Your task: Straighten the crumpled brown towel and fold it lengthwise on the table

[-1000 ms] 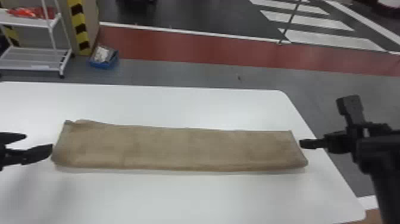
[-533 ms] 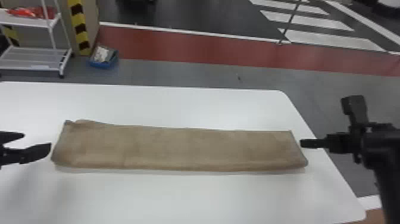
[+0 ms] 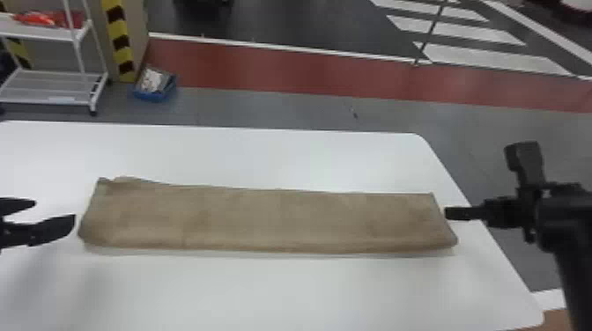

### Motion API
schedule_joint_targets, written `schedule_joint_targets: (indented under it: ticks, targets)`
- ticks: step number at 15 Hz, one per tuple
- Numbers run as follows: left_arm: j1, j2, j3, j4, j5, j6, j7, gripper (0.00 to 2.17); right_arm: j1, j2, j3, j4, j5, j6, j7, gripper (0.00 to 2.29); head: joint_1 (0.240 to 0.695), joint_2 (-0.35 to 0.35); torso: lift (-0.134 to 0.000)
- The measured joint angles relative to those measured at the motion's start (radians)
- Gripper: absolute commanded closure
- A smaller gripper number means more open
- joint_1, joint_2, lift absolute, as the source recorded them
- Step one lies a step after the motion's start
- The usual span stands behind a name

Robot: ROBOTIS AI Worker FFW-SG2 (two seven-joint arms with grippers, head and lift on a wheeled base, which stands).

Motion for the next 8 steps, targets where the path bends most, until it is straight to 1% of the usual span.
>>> schedule_joint_targets:
  ticks: [8]
  targets:
    - [0.008,0.004,0.007,-0.006,0.0,0.007,-0.005,0.19,0.007,0.006,-0.005,0.0,-0.005,0.0,0.001,0.08,0.695,-0.23,-0.12]
